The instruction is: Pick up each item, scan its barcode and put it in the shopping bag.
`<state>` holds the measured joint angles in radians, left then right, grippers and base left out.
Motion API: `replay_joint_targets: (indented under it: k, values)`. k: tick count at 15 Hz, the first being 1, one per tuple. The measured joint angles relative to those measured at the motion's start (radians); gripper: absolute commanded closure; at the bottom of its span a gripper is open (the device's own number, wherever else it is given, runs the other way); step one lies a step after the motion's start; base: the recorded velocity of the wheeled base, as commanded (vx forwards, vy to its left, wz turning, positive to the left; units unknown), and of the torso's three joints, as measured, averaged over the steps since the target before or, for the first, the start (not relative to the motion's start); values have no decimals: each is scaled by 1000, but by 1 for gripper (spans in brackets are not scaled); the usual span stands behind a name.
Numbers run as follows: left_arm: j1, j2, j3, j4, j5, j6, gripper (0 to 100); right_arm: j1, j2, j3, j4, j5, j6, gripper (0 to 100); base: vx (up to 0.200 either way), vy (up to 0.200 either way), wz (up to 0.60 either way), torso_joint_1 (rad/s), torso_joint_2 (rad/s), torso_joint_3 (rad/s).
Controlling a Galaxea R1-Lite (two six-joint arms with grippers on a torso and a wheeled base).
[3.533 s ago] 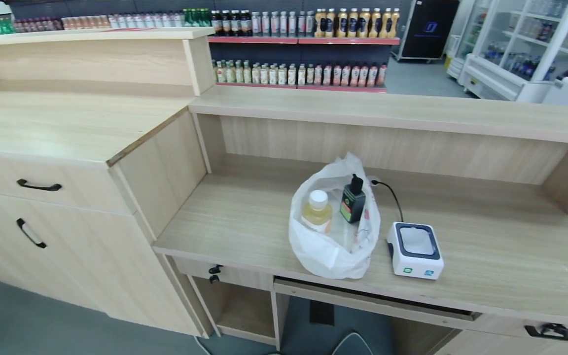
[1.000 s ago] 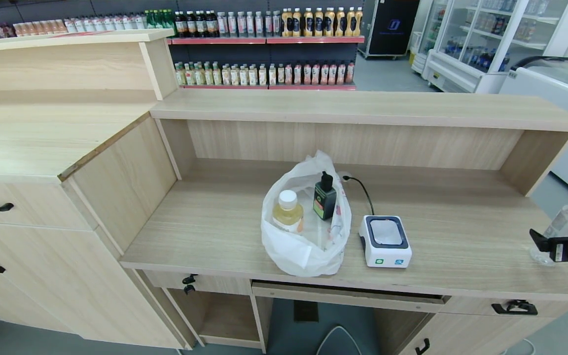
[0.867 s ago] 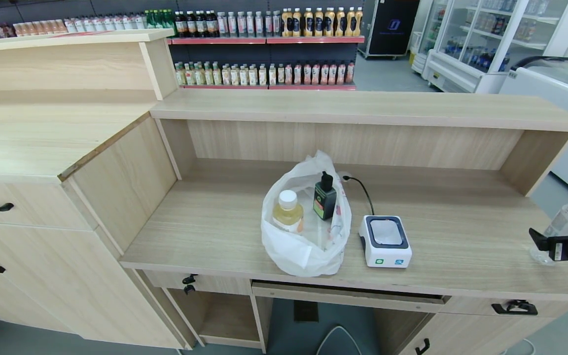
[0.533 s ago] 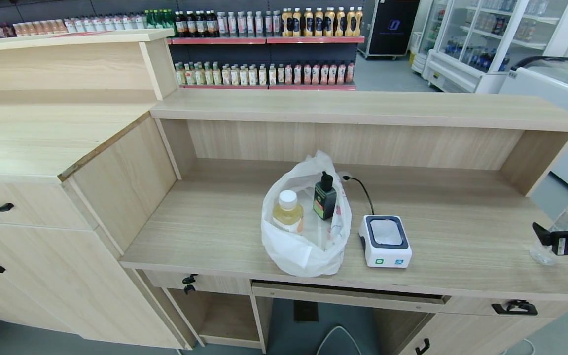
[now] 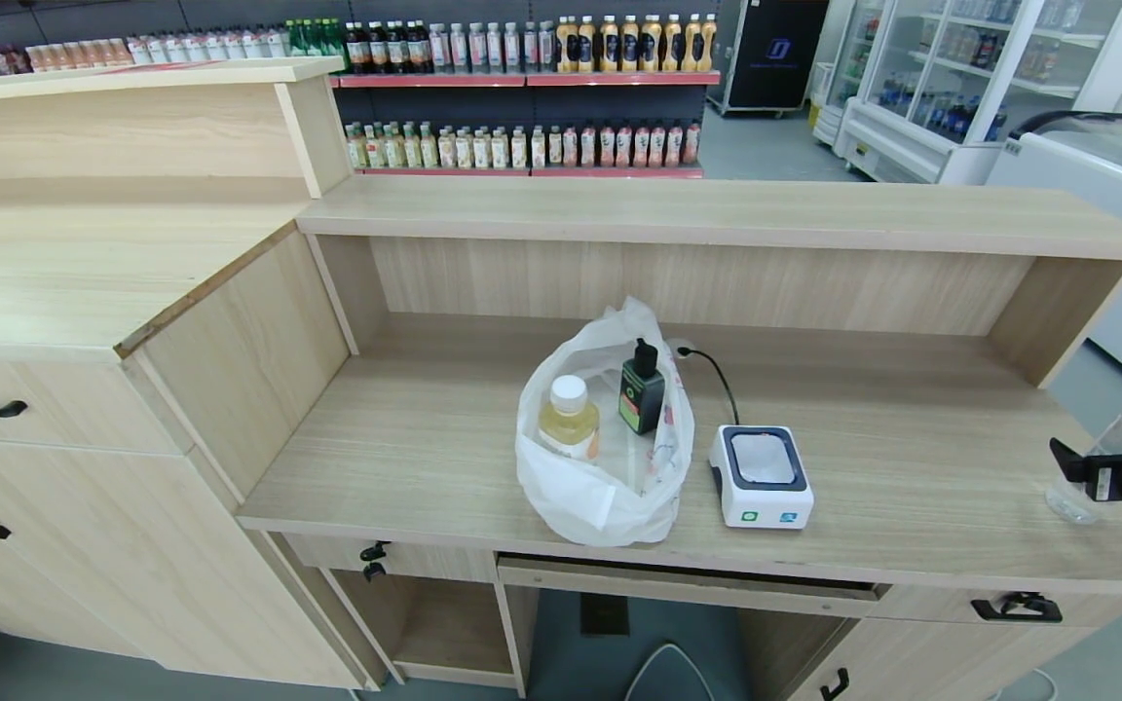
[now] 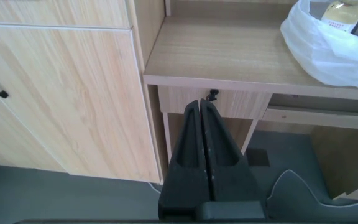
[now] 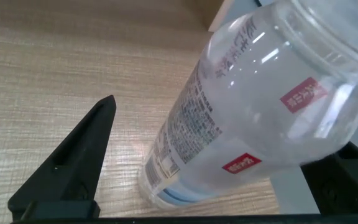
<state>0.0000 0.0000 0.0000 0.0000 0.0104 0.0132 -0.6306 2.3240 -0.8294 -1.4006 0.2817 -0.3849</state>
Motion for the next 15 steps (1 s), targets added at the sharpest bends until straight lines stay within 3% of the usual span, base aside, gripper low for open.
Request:
replay_joint_targets:
  k: [15]
  values:
    - [0,0,0,0,0,0,100,8,51,-79,15,0,11,0,0,0,0,0,0,0]
